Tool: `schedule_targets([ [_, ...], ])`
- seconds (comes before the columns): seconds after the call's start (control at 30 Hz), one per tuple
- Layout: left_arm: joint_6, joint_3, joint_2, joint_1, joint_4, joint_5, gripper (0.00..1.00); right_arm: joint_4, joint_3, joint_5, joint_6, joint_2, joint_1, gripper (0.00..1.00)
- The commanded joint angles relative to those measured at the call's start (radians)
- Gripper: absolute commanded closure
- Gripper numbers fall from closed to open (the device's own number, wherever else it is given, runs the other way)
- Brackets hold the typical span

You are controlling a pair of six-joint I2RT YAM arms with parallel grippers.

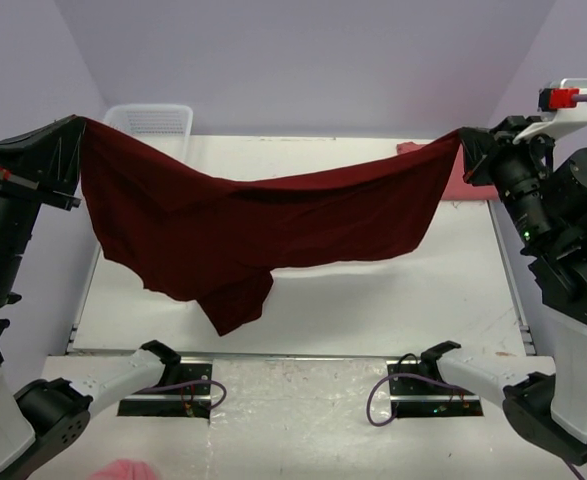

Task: Fold and stack the t-shirts
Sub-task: Flatten out the tshirt

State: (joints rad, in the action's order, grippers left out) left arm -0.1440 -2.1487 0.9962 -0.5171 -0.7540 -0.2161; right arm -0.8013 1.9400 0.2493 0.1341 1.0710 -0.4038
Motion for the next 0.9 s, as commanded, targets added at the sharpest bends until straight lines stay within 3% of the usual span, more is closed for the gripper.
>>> schedule_targets([
  [0.0,-0.031,-0.034,-0.028,0.009,0.039,0.066,1.0,0.022,0.01,-0.013,0.001,-0.032,-0.004,1.0],
  [0.63,-0.155,-0.1,-0.131,0.068,0.104,0.291,1.0,-0.039,-0.027,-0.329,0.117,-0.269,-0.004,1.0],
  [0.87,-0.169,-0.192,-0.071,0.084,0.113,0.349,1.0,-0.053,0.007,-0.398,0.14,-0.325,-0.003,1.0],
])
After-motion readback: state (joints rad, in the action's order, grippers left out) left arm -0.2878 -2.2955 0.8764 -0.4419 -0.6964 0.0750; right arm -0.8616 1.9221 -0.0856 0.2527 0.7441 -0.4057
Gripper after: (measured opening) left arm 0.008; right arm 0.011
